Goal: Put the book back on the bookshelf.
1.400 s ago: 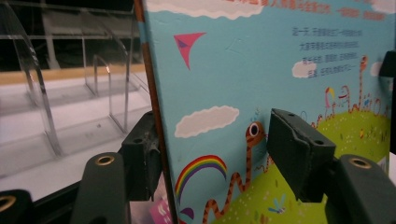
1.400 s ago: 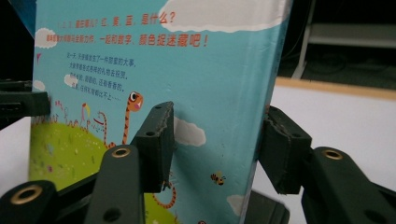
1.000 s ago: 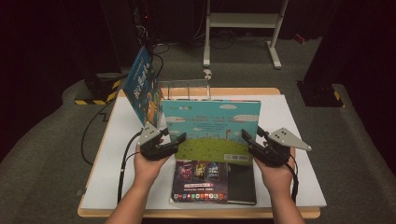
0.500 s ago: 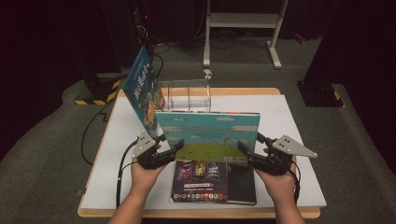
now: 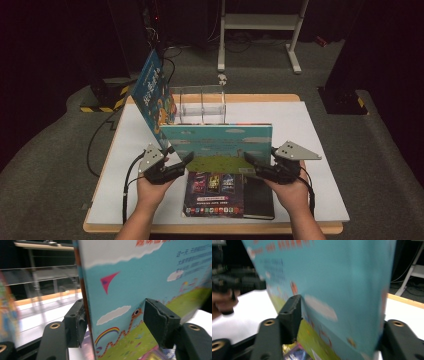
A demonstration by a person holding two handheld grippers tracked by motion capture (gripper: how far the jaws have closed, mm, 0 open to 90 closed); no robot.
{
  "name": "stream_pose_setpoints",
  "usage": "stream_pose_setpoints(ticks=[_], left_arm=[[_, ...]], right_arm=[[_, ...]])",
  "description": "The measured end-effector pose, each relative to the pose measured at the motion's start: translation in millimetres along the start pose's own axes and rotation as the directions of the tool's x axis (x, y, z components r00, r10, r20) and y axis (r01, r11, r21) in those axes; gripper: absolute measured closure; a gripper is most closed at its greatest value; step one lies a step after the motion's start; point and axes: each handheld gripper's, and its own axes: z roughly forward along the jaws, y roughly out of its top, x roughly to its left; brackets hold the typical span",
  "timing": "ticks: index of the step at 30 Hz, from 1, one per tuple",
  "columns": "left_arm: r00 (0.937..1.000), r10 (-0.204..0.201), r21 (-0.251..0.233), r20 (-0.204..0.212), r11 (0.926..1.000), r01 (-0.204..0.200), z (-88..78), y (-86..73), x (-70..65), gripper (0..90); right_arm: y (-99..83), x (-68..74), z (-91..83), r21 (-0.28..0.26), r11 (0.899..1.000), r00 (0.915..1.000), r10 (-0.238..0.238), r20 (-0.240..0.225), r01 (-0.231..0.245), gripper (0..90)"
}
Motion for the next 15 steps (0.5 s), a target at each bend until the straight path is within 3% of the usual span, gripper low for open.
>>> stream_pose_setpoints(ticks=[2, 4, 5, 6, 7, 8, 10, 11, 15], left_arm=[[0.9991, -0.039, -0.008, -0.015, 0.9992, 0.039, -6.2, -4.5, 10.8, 38.0], [0.9979, -0.051, -0.004, -0.041, 0.9987, 0.050, -12.7, -9.2, 19.3, 38.6], [0.9970, -0.059, -0.003, -0.050, 0.9983, 0.059, -15.9, -11.6, 22.5, 38.6], [0.9964, -0.063, 0.003, -0.058, 0.9980, 0.063, -19.0, -13.5, 25.4, 38.8], [0.9957, -0.068, 0.005, -0.062, 0.9976, 0.069, -20.9, -14.8, 27.8, 39.1], [0.9955, -0.067, 0.012, -0.068, 0.9976, 0.068, -23.2, -15.2, 29.8, 39.1], [0.9958, -0.058, 0.014, -0.072, 0.9982, 0.059, -27.9, -15.2, 32.5, 39.0], [0.9957, -0.055, 0.016, -0.075, 0.9983, 0.056, -30.5, -15.4, 33.6, 39.1], [0.9948, -0.066, 0.020, -0.078, 0.9975, 0.067, -35.2, -17.3, 37.9, 39.1]], right_arm=[[-2.8, 3.0, -4.2, -0.012, 0.999, 0.9978, -0.030, -0.059, 0.030, 61.3], [-4.8, 13.1, -6.4, -0.017, 0.995, 0.9908, -0.099, -0.092, 0.098, 75.8], [-5.6, 20.4, -5.8, -0.021, 0.990, 0.9849, -0.140, -0.102, 0.138, 80.6], [-6.0, 30.2, -3.7, -0.019, 0.987, 0.9853, -0.158, -0.064, 0.157, 79.7], [-5.6, 36.5, -1.2, -0.011, 0.987, 0.9867, -0.162, -0.014, 0.162, 79.6], [-5.8, 36.7, 1.2, -0.018, 0.989, 0.9887, -0.150, -0.006, 0.150, 80.4], [-8.6, 33.5, 7.1, -0.040, 0.993, 0.9933, -0.109, -0.039, 0.108, 80.9], [-9.5, 36.3, 10.8, -0.044, 0.992, 0.9916, -0.124, -0.039, 0.122, 80.9], [-10.0, 50.4, 30.1, -0.046, 0.991, 0.9922, -0.125, 0.002, 0.125, 80.9]])
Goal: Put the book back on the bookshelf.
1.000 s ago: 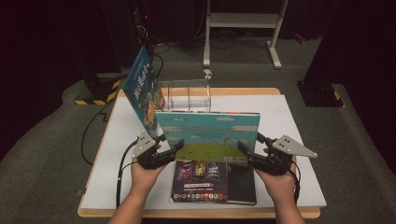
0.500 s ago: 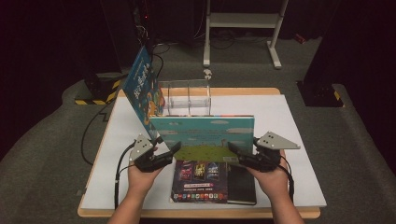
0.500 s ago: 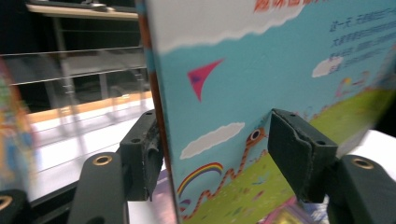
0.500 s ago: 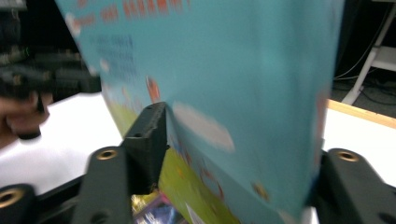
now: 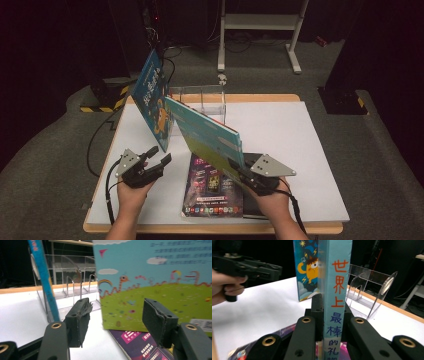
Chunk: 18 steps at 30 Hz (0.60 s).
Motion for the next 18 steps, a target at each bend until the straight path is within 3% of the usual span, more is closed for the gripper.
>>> stream_pose_setpoints(ticks=[8, 16, 18], left_arm=[[0.9997, -0.024, -0.008, 0.006, 0.9997, 0.024, -6.1, -0.8, 3.7, 39.3], [0.9989, -0.011, 0.010, 0.046, 0.9999, 0.011, -0.1, 1.1, -10.2, 36.8], [0.9980, -0.017, -0.006, 0.061, 0.9998, 0.017, 1.3, 3.2, -17.6, 35.4]], right_arm=[[-5.2, 0.5, 25.9, -0.045, 0.994, 0.9937, 0.106, 0.037, -0.104, 80.9], [-3.8, 3.5, 26.1, -0.036, 0.995, 0.9948, 0.094, 0.038, -0.093, 80.0], [-4.1, 4.1, 26.2, -0.028, 0.995, 0.9942, 0.097, 0.044, -0.096, 78.8]])
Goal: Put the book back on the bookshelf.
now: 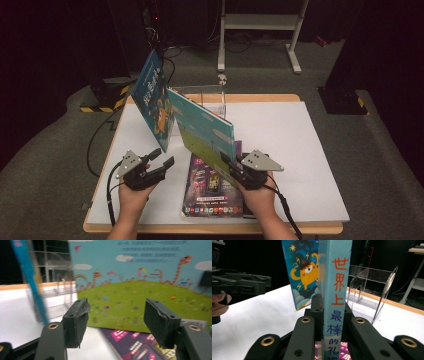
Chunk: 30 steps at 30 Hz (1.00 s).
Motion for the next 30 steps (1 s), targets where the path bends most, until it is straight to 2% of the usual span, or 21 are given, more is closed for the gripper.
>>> stream_pose_setpoints(ticks=[1, 2, 4, 7, 8, 11, 16, 18, 22, 25, 27, 30], left_arm=[[0.9999, -0.005, -0.011, 0.010, 0.9999, 0.005, 0.4, 1.6, -5.5, 34.8], [0.9996, 0.020, -0.001, 0.021, 0.9998, -0.020, -0.9, 3.7, -8.1, 33.9], [0.9987, 0.019, -0.007, 0.047, 0.9998, -0.019, 0.0, 7.5, -16.8, 32.5], [0.9952, 0.025, -0.024, 0.095, 0.9995, -0.023, 3.8, 16.6, -33.6, 30.6], [0.9931, 0.030, -0.031, 0.113, 0.9992, -0.027, 6.2, 20.3, -40.0, 30.1], [0.9854, 0.050, -0.036, 0.163, 0.9984, -0.045, 17.1, 33.2, -61.9, 28.2], [0.9697, 0.085, -0.007, 0.229, 0.9963, -0.086, 42.9, 49.8, -99.6, 25.9], [0.9676, 0.098, 0.009, 0.232, 0.9946, -0.103, 52.3, 53.4, -108.6, 24.1], [0.9714, 0.068, 0.039, 0.227, 0.9961, -0.079, 69.2, 59.6, -119.2, 20.5], [0.9775, 0.057, 0.040, 0.203, 0.9970, -0.067, 72.9, 61.4, -125.3, 18.6], [0.9821, 0.059, 0.033, 0.179, 0.9973, -0.066, 71.9, 61.5, -127.8, 17.6], [0.9908, 0.075, 0.017, 0.113, 0.9969, -0.077, 62.9, 61.5, -129.6, 14.7]], right_arm=[[-0.4, -0.3, 0.5, 0.011, 1.000, 1.0000, -0.007, 0.004, 0.007, 76.5], [-2.3, -0.7, 0.5, 0.031, 0.999, 0.9999, -0.009, 0.011, 0.009, 76.0], [-7.5, -2.9, -2.5, 0.034, 0.999, 1.0000, -0.002, 0.006, 0.001, 76.9], [-14.4, -8.4, -10.4, 0.026, 0.999, 0.9991, 0.043, 0.000, -0.043, 77.7], [-15.6, -9.5, -12.5, 0.028, 0.998, 0.9987, 0.050, -0.002, -0.050, 77.9], [-17.8, -9.2, -15.2, 0.045, 0.999, 0.9997, 0.018, 0.013, -0.019, 76.2], [-20.7, -13.8, -16.1, 0.053, 0.997, 0.9983, 0.054, 0.021, -0.055, 75.2], [-20.7, -12.8, -16.0, 0.050, 0.998, 0.9986, 0.049, 0.020, -0.050, 75.3], [-19.7, -6.2, -15.7, 0.041, 0.999, 0.9999, 0.012, 0.012, -0.012, 76.1], [-19.1, -1.9, -15.4, 0.034, 0.999, 0.9999, 0.009, -0.008, -0.009, 76.7], [-18.9, 2.3, -15.1, 0.027, 1.000, 0.9997, 0.004, -0.022, -0.003, 77.1], [-17.4, 10.6, -14.3, 0.026, 1.000, 0.9991, -0.010, -0.042, 0.011, 77.1]])
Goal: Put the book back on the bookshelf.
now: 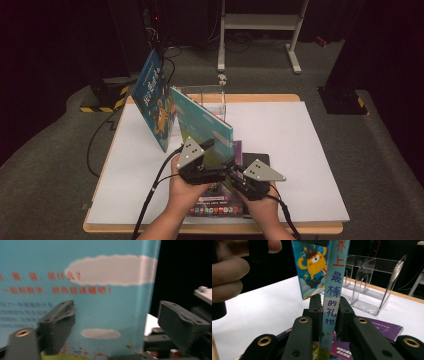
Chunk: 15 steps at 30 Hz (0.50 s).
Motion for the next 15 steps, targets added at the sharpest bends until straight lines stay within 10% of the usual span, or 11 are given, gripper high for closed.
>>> stream_pose_setpoints(ticks=[9, 15], left_arm=[[0.9841, -0.003, -0.014, -0.178, 0.9999, 0.001, -35.5, -2.4, 4.9, 11.6], [0.9912, 0.000, 0.009, -0.133, 1.0000, 0.001, -52.4, -1.4, 19.8, 13.8]], right_arm=[[11.4, 36.3, 12.5, -0.003, 0.996, 0.9923, -0.086, -0.088, 0.087, 68.5], [15.4, 48.5, 19.4, 0.000, 0.995, 0.9830, -0.096, -0.156, 0.097, 63.1]])
